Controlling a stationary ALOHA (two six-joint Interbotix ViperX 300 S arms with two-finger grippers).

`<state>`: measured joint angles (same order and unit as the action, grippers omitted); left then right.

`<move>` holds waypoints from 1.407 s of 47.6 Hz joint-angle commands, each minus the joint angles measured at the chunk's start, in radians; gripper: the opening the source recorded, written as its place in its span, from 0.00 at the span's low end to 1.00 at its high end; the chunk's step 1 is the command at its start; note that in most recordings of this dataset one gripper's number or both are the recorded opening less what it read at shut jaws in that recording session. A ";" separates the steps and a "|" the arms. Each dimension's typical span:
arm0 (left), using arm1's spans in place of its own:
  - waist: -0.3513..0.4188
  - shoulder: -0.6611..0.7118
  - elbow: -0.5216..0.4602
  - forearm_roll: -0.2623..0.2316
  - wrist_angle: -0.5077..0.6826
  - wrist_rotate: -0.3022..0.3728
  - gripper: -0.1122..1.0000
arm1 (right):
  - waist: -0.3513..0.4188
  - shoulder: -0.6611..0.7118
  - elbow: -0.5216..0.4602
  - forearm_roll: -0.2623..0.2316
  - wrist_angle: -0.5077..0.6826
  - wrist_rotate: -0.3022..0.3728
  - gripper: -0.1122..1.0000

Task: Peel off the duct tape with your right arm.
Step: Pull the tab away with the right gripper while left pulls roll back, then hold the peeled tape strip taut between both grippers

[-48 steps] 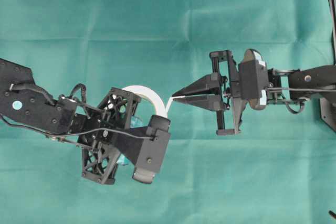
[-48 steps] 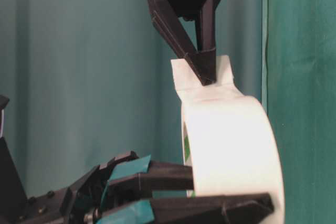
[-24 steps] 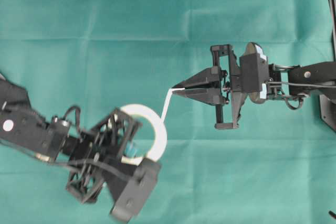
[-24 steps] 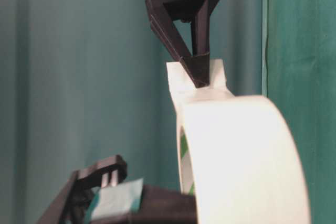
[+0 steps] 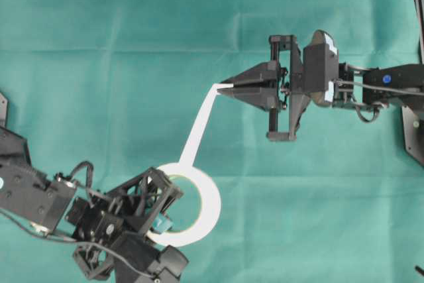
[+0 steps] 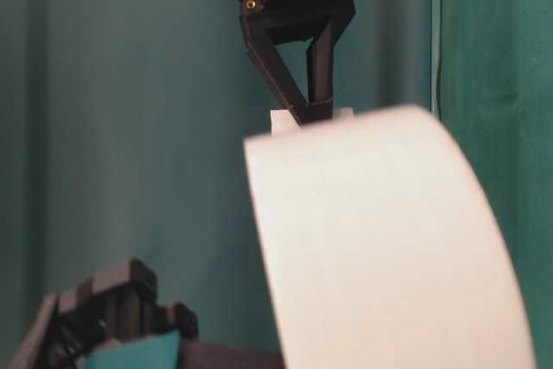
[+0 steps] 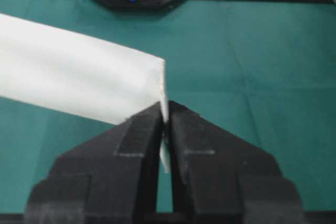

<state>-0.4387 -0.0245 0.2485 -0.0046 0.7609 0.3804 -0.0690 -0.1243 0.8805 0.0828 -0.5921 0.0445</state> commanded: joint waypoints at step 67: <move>-0.103 -0.017 -0.075 -0.008 -0.183 0.322 0.28 | -0.175 0.121 -0.098 -0.014 -0.048 0.005 0.02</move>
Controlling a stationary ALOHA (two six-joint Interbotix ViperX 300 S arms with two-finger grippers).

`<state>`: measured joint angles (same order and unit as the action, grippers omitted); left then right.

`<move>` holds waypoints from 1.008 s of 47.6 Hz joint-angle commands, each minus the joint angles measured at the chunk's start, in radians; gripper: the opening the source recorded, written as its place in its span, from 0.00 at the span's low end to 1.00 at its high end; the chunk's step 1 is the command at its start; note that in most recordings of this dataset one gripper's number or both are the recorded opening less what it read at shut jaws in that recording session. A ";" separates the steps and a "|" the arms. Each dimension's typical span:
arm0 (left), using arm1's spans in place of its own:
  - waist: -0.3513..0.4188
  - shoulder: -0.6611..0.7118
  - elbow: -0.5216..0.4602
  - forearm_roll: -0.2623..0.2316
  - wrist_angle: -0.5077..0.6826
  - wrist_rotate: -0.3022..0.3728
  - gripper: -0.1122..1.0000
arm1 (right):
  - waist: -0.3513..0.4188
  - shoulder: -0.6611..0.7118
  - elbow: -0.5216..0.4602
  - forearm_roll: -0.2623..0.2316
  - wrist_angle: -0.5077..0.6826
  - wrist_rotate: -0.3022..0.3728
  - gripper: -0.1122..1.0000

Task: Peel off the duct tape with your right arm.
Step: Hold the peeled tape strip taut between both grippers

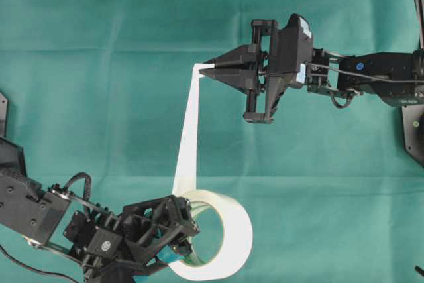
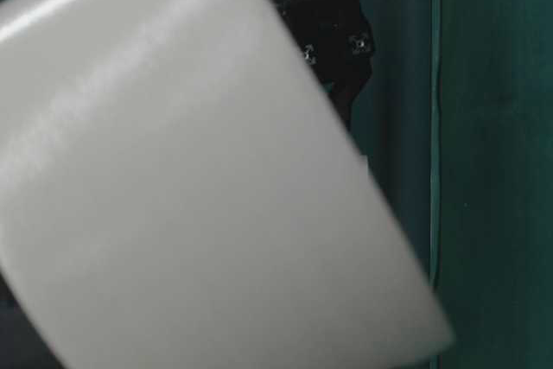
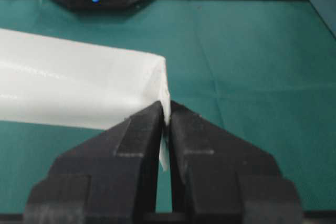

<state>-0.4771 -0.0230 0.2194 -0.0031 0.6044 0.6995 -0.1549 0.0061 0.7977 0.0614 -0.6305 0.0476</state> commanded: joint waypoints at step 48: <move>-0.080 0.000 -0.078 -0.009 -0.054 0.080 0.28 | -0.132 0.014 -0.009 0.008 0.005 0.003 0.02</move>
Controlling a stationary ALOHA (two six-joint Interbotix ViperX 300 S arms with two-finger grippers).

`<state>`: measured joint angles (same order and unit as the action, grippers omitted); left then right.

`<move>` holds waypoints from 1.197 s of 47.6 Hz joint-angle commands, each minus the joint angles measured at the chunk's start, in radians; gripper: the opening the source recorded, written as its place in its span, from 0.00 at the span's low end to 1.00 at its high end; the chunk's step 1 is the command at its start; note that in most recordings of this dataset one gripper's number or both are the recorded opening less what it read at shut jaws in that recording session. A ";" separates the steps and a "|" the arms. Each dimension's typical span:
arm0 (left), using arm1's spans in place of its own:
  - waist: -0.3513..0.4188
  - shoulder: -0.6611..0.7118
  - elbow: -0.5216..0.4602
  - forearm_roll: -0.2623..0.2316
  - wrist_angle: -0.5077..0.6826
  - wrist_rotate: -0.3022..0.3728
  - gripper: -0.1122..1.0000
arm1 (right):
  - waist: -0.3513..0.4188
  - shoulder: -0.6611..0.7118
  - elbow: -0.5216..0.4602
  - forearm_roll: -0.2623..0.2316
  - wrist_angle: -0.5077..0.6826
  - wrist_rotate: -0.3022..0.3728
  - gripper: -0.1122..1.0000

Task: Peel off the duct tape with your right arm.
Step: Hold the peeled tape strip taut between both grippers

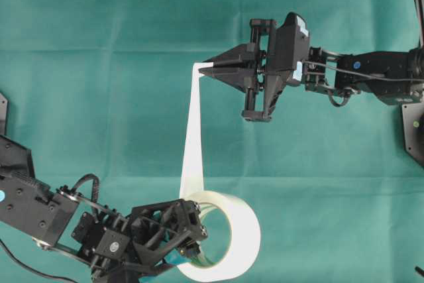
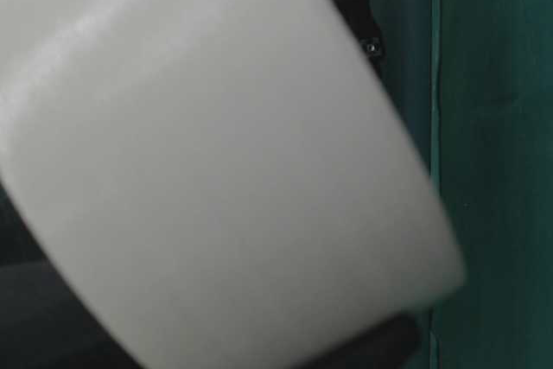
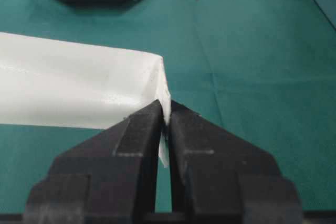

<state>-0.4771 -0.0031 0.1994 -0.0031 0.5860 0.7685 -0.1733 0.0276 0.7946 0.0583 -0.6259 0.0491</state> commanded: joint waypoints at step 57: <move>-0.005 -0.029 0.021 -0.012 0.051 -0.265 0.28 | -0.114 -0.129 0.123 0.011 0.006 0.008 0.02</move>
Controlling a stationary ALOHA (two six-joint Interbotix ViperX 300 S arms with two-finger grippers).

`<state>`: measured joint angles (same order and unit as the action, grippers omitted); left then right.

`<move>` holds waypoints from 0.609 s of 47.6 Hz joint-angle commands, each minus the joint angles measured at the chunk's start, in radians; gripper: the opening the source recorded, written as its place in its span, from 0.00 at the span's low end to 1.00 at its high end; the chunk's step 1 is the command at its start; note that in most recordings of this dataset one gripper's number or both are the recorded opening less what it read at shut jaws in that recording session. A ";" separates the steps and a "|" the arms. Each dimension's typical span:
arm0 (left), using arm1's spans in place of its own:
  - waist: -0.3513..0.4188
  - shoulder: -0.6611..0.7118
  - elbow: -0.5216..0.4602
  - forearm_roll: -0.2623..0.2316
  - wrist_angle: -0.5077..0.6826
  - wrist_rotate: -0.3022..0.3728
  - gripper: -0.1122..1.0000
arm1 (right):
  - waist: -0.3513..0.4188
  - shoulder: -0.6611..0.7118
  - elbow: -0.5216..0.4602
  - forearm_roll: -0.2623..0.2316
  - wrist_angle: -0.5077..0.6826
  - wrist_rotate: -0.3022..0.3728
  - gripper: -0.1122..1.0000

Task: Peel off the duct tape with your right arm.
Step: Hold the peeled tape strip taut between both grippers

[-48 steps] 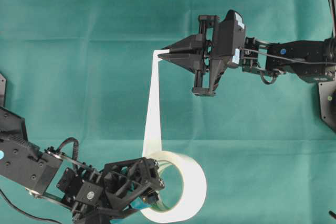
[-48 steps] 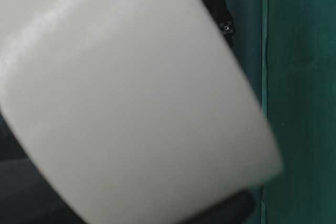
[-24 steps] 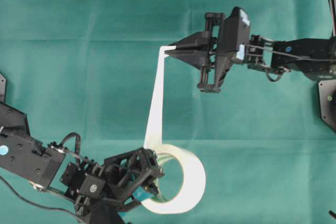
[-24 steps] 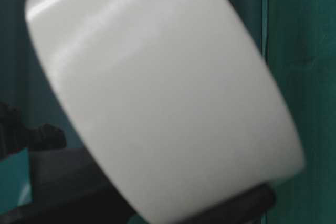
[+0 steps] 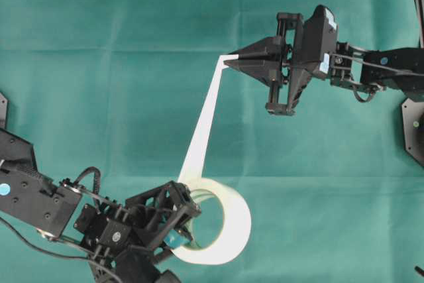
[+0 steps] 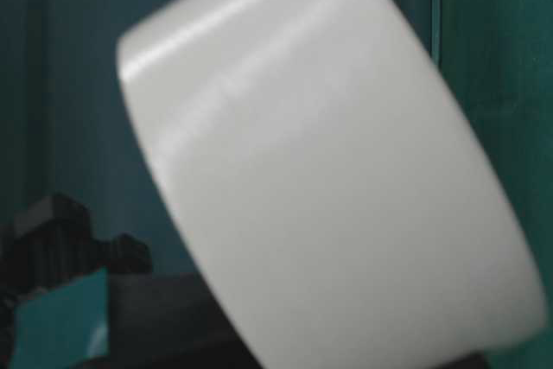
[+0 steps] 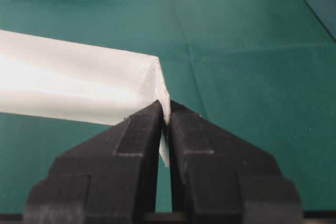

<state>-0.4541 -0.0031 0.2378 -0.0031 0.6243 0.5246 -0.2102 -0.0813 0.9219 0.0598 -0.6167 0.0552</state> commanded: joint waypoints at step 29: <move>0.026 -0.049 0.040 -0.011 0.092 -0.153 0.28 | -0.058 -0.020 0.002 0.005 0.077 0.002 0.02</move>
<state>-0.4234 -0.0061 0.2838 -0.0031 0.7210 0.3866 -0.2224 -0.0813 0.9296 0.0598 -0.5446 0.0552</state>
